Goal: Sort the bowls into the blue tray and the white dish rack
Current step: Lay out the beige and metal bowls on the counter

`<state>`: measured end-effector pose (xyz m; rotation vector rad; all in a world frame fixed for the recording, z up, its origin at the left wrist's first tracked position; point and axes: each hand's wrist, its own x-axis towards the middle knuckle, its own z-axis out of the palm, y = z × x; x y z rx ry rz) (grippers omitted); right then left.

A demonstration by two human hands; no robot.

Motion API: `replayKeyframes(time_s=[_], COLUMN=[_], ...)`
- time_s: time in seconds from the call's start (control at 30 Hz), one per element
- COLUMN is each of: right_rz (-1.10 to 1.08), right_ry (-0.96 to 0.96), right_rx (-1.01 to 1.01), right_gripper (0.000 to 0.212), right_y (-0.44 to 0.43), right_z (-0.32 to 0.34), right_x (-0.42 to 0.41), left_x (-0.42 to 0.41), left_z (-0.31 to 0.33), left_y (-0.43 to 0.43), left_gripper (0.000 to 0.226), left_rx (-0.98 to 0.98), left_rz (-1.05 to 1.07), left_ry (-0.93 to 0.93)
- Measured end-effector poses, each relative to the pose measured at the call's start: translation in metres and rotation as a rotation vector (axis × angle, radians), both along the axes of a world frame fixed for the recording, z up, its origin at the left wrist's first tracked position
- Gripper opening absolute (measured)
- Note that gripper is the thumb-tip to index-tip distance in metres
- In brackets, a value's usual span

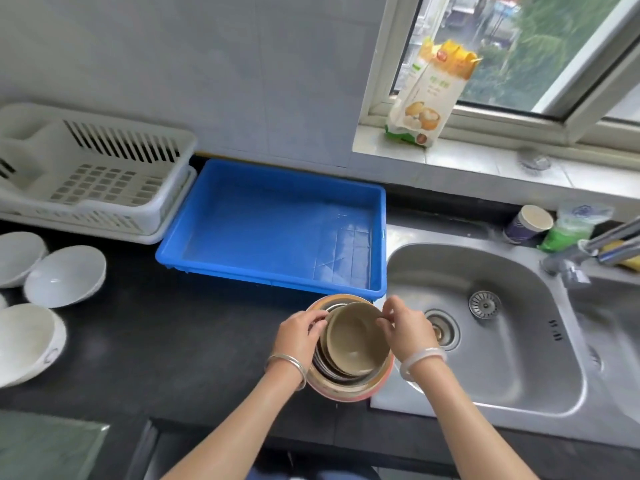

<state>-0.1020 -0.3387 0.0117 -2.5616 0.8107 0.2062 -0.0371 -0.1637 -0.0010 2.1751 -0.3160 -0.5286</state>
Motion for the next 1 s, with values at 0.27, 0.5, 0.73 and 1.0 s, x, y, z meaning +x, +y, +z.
replayKeyframes(time_s=[0.27, 0.5, 0.73, 1.0], right_rz=[-0.114, -0.201, -0.237, -0.223], right_ry=[-0.085, -0.146, -0.215, -0.348], right_rx=[0.193, 0.248, 0.350, 0.473], right_gripper=[0.015, 0.008, 0.005, 0.013], right_y=[-0.016, -0.025, -0.029, -0.015], right_z=[0.012, 0.019, 0.033, 0.056], right_x=[-0.012, -0.018, -0.018, 0.012], left_x=[0.000, 0.001, 0.008, 0.040], left_z=[0.000, 0.010, 0.022, 0.042], left_y=[-0.013, -0.024, -0.022, 0.016], left_gripper=[0.014, 0.002, 0.004, 0.008], left_rx=[0.124, 0.185, 0.094, -0.026], left_rz=[0.044, 0.058, 0.085, 0.261], left_ry=[-0.020, -0.076, -0.017, -0.016])
